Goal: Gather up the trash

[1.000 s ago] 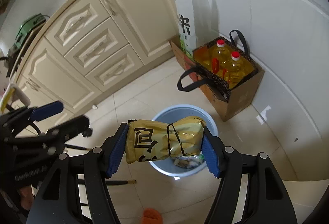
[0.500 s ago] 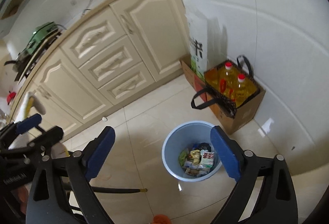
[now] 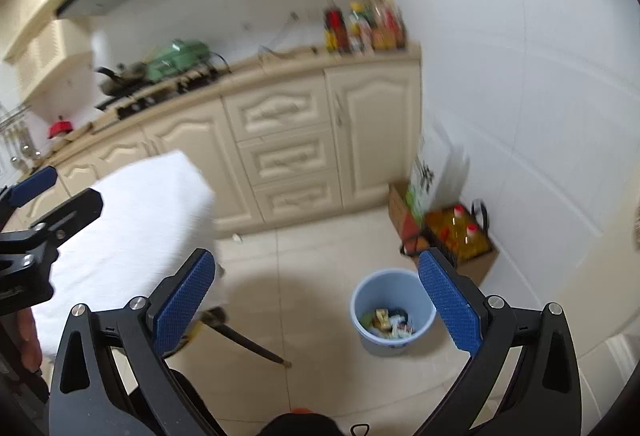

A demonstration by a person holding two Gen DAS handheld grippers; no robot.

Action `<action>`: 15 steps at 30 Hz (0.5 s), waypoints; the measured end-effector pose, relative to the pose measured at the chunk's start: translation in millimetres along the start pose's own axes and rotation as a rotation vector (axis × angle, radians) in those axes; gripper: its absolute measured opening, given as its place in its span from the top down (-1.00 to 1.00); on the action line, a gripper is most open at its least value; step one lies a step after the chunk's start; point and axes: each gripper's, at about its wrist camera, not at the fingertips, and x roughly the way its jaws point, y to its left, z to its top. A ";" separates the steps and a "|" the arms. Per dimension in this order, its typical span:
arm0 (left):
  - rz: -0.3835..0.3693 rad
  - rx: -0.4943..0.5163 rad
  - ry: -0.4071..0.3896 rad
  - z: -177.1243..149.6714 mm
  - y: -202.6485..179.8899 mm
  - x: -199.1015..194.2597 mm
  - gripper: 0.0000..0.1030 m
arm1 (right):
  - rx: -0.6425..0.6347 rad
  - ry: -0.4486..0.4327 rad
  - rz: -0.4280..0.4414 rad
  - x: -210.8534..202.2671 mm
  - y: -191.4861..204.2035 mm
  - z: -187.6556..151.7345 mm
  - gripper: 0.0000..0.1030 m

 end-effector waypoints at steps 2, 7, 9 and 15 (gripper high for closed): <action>0.011 -0.024 -0.021 -12.8 12.0 -40.6 -0.99 | -0.029 -0.052 -0.001 -36.5 27.5 1.9 -1.00; 0.102 -0.088 -0.067 -51.5 26.4 -140.5 -0.99 | -0.100 -0.135 0.041 -101.4 79.1 -0.4 -1.00; 0.124 -0.118 -0.088 -64.9 25.3 -174.5 -0.99 | -0.122 -0.162 0.065 -122.2 97.6 -1.9 -1.00; 0.139 -0.152 -0.145 -96.5 19.8 -259.7 -0.99 | -0.180 -0.236 0.102 -167.0 137.4 -8.3 -1.00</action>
